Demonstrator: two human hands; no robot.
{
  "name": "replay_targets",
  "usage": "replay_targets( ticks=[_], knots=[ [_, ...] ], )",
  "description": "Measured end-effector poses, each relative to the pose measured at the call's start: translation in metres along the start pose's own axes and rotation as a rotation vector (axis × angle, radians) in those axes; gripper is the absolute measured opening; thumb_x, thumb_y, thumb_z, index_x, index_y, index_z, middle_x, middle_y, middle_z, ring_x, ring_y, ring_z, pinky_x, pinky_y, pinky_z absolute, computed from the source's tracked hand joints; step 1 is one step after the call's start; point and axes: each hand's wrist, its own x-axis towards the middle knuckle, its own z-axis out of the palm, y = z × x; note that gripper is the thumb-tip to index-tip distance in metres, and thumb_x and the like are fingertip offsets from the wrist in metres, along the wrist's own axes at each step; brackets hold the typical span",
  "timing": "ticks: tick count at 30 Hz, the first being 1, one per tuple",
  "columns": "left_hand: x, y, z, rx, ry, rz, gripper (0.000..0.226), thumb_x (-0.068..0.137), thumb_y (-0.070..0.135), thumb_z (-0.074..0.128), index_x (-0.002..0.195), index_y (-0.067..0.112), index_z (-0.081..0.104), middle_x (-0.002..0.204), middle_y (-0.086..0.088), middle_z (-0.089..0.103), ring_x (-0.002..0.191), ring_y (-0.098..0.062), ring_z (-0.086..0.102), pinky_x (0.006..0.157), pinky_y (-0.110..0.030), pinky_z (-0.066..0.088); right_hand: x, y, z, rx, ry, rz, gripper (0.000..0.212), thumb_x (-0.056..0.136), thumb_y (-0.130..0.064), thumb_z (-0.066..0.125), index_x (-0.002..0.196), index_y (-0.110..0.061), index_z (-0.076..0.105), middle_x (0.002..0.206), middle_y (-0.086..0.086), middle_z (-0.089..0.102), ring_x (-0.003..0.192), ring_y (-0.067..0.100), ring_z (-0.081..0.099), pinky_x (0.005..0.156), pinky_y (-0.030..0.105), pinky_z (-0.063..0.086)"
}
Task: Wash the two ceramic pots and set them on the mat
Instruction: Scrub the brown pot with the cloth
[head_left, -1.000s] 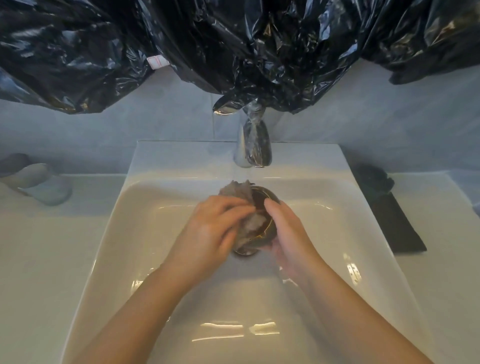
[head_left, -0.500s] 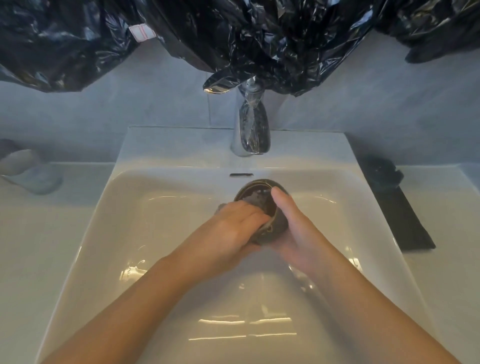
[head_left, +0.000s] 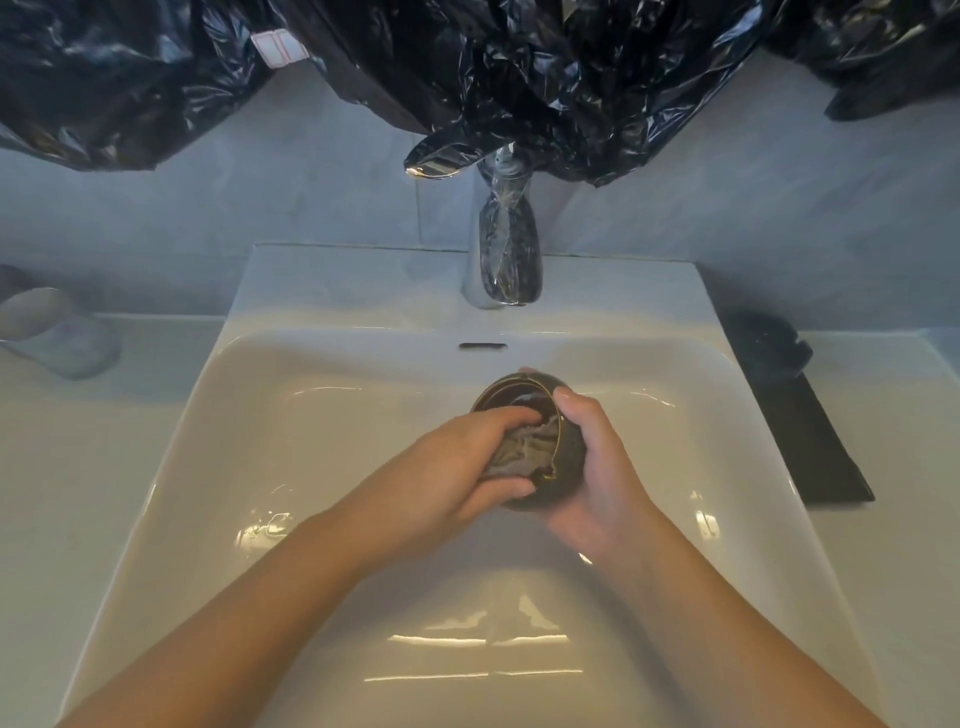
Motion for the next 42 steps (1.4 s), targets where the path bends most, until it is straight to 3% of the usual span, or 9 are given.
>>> replay_targets(
  ticks=[4, 7, 11, 15, 20, 25, 28, 34, 42],
  knots=[
    [-0.003, 0.005, 0.013, 0.126, 0.01, 0.123, 0.047, 0.092, 0.04, 0.051, 0.128, 0.011, 0.043, 0.121, -0.008, 0.055, 0.106, -0.017, 0.048, 0.092, -0.016, 0.036, 0.002, -0.002, -0.003, 0.006, 0.038, -0.064, 0.035, 0.076, -0.032, 0.055, 0.106, -0.024, 0.073, 0.098, 0.01, 0.073, 0.092, 0.026, 0.068, 0.081, 0.04, 0.052],
    [0.002, 0.016, 0.015, 0.075, 0.058, 0.07, 0.035, 0.091, 0.033, 0.05, 0.11, 0.003, 0.054, 0.102, -0.011, 0.062, 0.088, -0.025, 0.055, 0.078, -0.033, 0.045, 0.004, 0.002, -0.005, -0.03, 0.066, -0.065, 0.042, 0.085, -0.03, 0.051, 0.125, -0.024, 0.062, 0.103, 0.01, 0.071, 0.092, 0.026, 0.067, 0.067, 0.036, 0.055],
    [0.008, 0.022, 0.019, 0.019, 0.059, -0.026, 0.043, 0.093, 0.036, 0.05, 0.126, 0.01, 0.046, 0.117, -0.007, 0.056, 0.104, -0.02, 0.051, 0.087, -0.031, 0.043, 0.004, 0.009, -0.004, -0.039, 0.123, -0.179, 0.032, 0.095, -0.028, 0.047, 0.122, -0.024, 0.063, 0.099, 0.01, 0.071, 0.081, 0.021, 0.071, 0.054, 0.025, 0.055],
    [0.013, 0.029, 0.025, -0.145, 0.125, -0.121, 0.046, 0.087, 0.039, 0.046, 0.129, 0.019, 0.044, 0.118, 0.004, 0.055, 0.107, -0.01, 0.05, 0.09, -0.031, 0.043, 0.007, 0.012, -0.006, -0.154, 0.167, -0.289, 0.04, 0.081, -0.034, 0.054, 0.119, -0.031, 0.062, 0.104, 0.008, 0.07, 0.092, 0.021, 0.07, 0.068, 0.03, 0.057],
    [0.006, 0.019, 0.026, -0.112, 0.113, -0.012, 0.038, 0.089, 0.036, 0.05, 0.121, 0.016, 0.046, 0.109, 0.002, 0.055, 0.095, -0.012, 0.048, 0.08, -0.032, 0.04, 0.008, -0.002, -0.014, -0.007, 0.122, -0.043, 0.059, 0.078, -0.061, 0.052, 0.122, -0.025, 0.067, 0.111, 0.011, 0.07, 0.106, 0.029, 0.064, 0.095, 0.045, 0.048],
    [0.002, 0.012, 0.024, -0.04, 0.034, 0.052, 0.033, 0.092, 0.038, 0.047, 0.12, 0.022, 0.04, 0.11, -0.003, 0.056, 0.094, -0.006, 0.047, 0.081, -0.019, 0.037, 0.006, -0.008, -0.012, -0.042, 0.121, 0.229, 0.058, 0.081, -0.062, 0.054, 0.093, -0.01, 0.078, 0.104, 0.016, 0.073, 0.096, 0.029, 0.069, 0.085, 0.041, 0.05],
    [0.003, 0.016, 0.03, -0.295, 0.022, -0.11, 0.028, 0.096, 0.024, 0.052, 0.12, 0.026, 0.039, 0.101, 0.02, 0.048, 0.094, 0.018, 0.043, 0.077, -0.003, 0.033, 0.005, 0.002, -0.01, -0.132, 0.18, 0.123, 0.05, 0.087, -0.052, 0.052, 0.085, -0.009, 0.076, 0.084, 0.012, 0.075, 0.074, 0.023, 0.072, 0.073, 0.034, 0.052],
    [0.008, 0.017, 0.029, -0.724, 0.157, -0.222, 0.025, 0.091, 0.024, 0.047, 0.115, 0.029, 0.044, 0.087, 0.033, 0.057, 0.083, 0.006, 0.056, 0.074, -0.012, 0.042, 0.016, 0.023, -0.011, -0.462, 0.134, -0.35, 0.045, 0.072, -0.054, 0.057, 0.115, -0.043, 0.06, 0.12, 0.009, 0.063, 0.105, 0.026, 0.063, 0.085, 0.044, 0.053],
    [0.001, 0.004, 0.023, -0.164, 0.075, -0.03, 0.028, 0.089, 0.036, 0.05, 0.115, 0.028, 0.042, 0.101, 0.009, 0.055, 0.087, 0.0, 0.047, 0.078, -0.01, 0.036, 0.009, -0.007, -0.009, -0.074, 0.05, 0.219, 0.069, 0.077, -0.067, 0.051, 0.115, -0.012, 0.067, 0.112, 0.017, 0.069, 0.102, 0.032, 0.066, 0.071, 0.04, 0.057]
  ],
)
